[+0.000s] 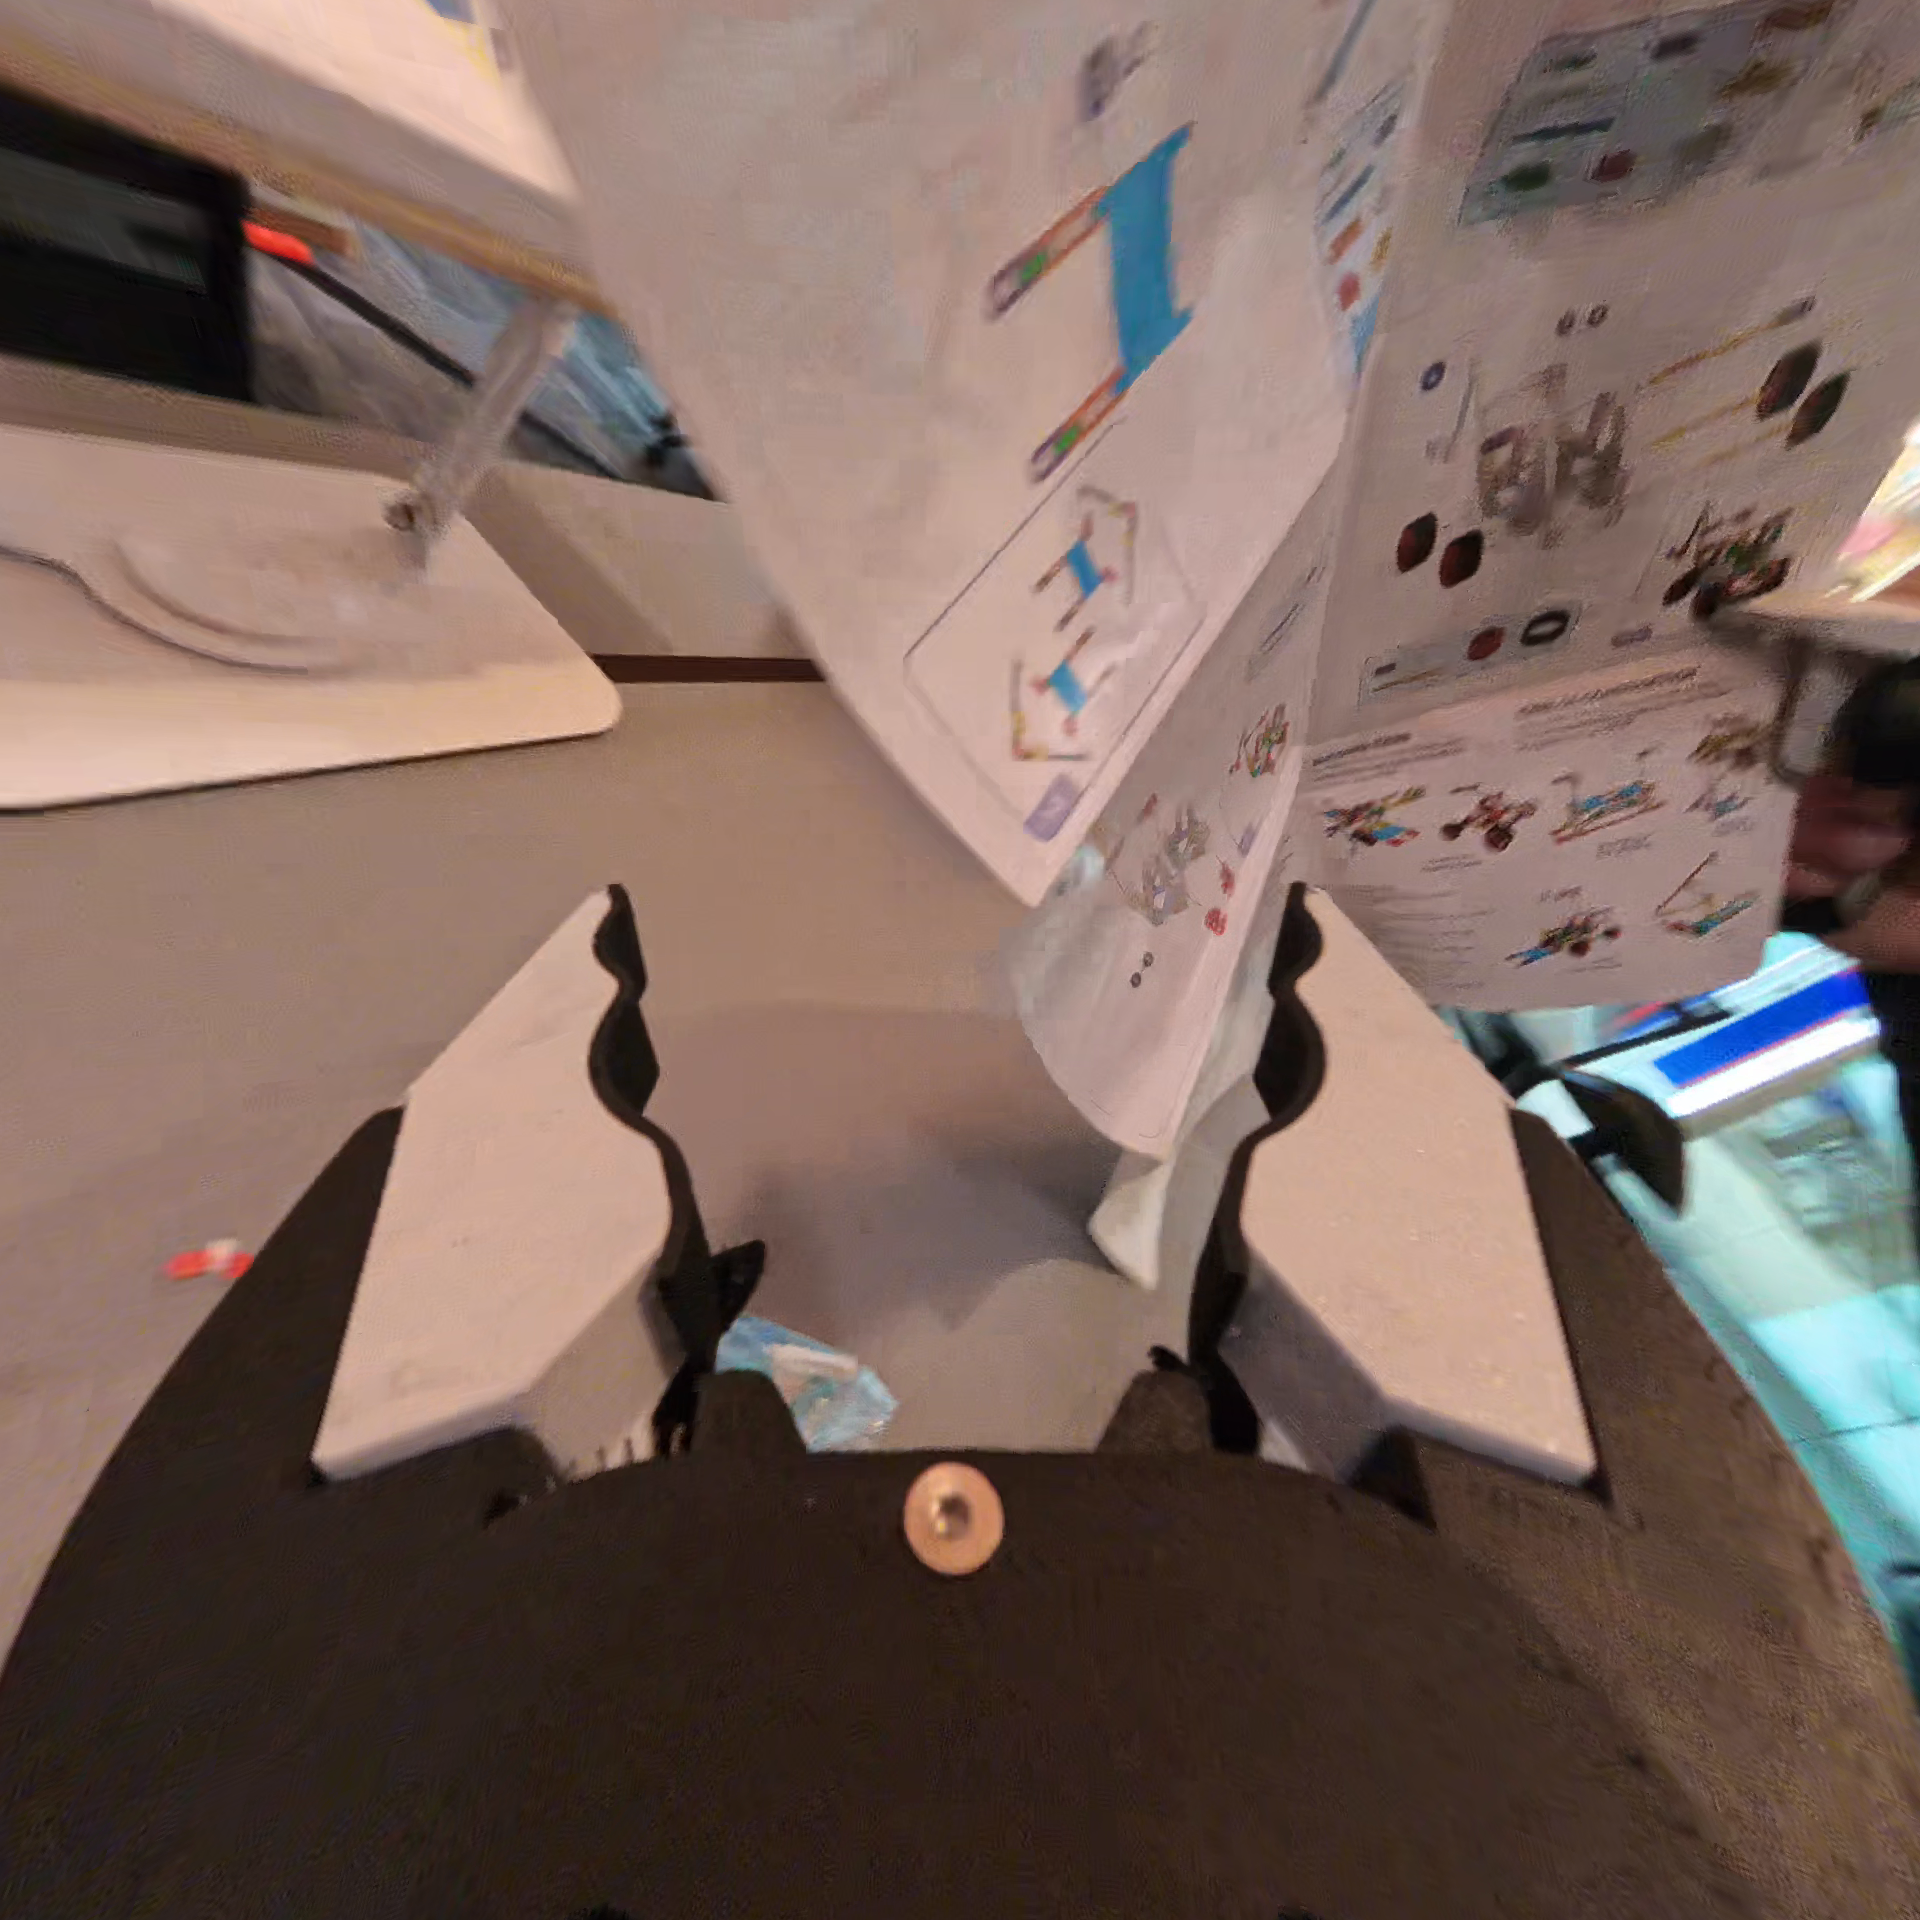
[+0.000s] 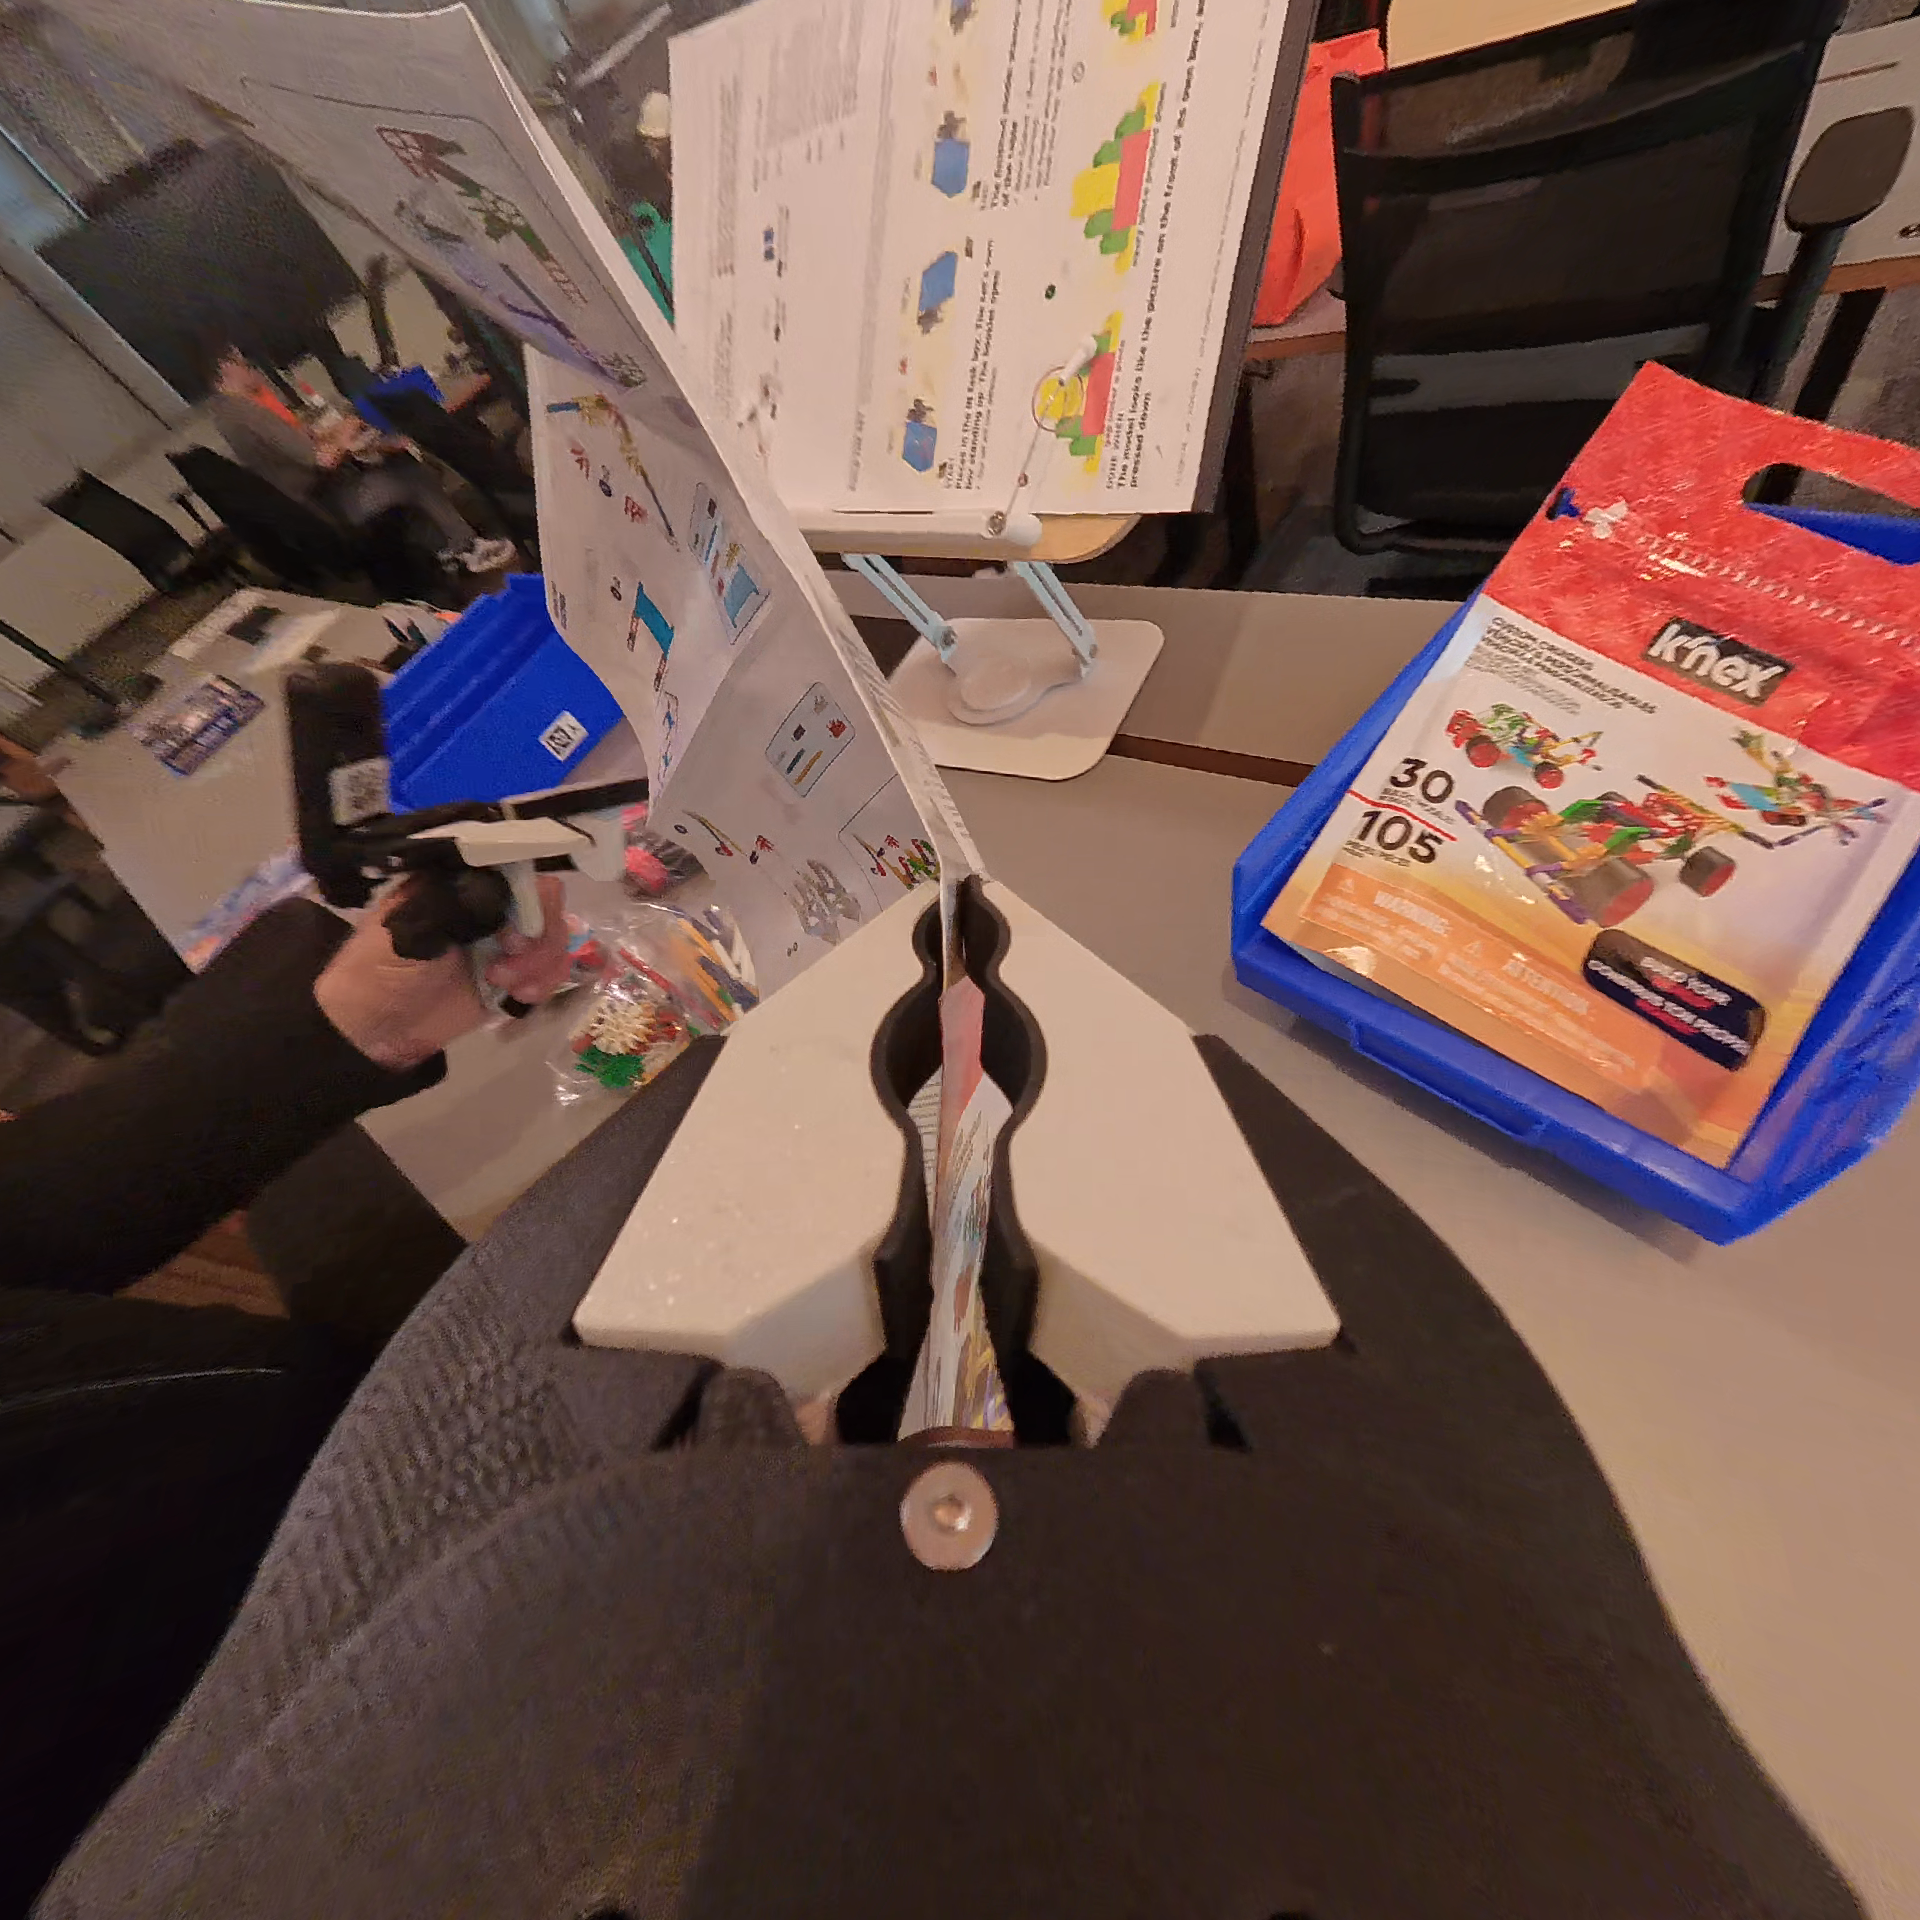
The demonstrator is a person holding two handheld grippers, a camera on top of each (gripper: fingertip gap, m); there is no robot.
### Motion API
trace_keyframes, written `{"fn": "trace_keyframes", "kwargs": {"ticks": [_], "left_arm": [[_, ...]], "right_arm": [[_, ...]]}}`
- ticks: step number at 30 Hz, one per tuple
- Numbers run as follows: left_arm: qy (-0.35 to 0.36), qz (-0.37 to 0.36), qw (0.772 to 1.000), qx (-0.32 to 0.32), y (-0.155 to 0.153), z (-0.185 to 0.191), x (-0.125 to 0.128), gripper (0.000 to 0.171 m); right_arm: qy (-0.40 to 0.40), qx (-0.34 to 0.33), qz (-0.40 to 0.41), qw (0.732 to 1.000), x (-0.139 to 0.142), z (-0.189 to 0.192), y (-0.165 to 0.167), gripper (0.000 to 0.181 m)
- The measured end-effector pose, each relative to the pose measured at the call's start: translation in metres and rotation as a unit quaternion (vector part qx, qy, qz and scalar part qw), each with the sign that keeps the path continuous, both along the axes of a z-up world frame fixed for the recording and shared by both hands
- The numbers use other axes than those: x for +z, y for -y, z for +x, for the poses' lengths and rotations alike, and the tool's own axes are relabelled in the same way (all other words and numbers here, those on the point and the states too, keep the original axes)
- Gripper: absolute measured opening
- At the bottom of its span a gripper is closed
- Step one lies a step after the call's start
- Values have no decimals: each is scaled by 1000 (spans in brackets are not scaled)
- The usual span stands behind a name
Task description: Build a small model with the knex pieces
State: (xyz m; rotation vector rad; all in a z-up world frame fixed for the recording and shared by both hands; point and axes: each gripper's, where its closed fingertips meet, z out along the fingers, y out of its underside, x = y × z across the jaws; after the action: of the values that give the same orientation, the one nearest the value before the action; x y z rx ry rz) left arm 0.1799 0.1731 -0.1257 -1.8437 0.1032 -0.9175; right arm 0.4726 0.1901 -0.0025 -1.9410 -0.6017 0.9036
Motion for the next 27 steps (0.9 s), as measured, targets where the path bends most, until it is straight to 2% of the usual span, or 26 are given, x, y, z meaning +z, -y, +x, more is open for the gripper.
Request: {"fn": "trace_keyframes", "kwargs": {"ticks": [2, 3, 4, 7, 9, 10, 16, 27], "left_arm": [[68, 15, 997, -24, -2, 7, 10, 104], [70, 7, 997, -31, -4, 12, 9, 107], [74, 6, 996, -41, -6, 17, 10, 102], [125, 26, 988, -91, -3, 32, 29, 49], [138, 54, 984, -97, -1, 31, 42, 6], [133, 59, 983, -108, 1, 32, 47, 0], [100, 41, 980, -167, 16, 34, 70, 0], [40, 52, 985, -158, 27, 12, 88, 0]], "right_arm": [[-20, 6, -10, 1000, -1, -1, 4, 0], [-30, 10, -15, 999, -1, -3, 6, 0], [-39, 14, -19, 999, -2, -4, 8, 0], [-65, 19, -32, 997, -5, -4, 13, 0], [-77, 18, -42, 996, -10, 0, 16, 0], [-84, 18, -49, 995, -13, 2, 17, 0], [-124, 28, -84, 988, -32, 11, 31, 0], [-187, 54, -129, 972, -86, -14, 66, 0]]}}
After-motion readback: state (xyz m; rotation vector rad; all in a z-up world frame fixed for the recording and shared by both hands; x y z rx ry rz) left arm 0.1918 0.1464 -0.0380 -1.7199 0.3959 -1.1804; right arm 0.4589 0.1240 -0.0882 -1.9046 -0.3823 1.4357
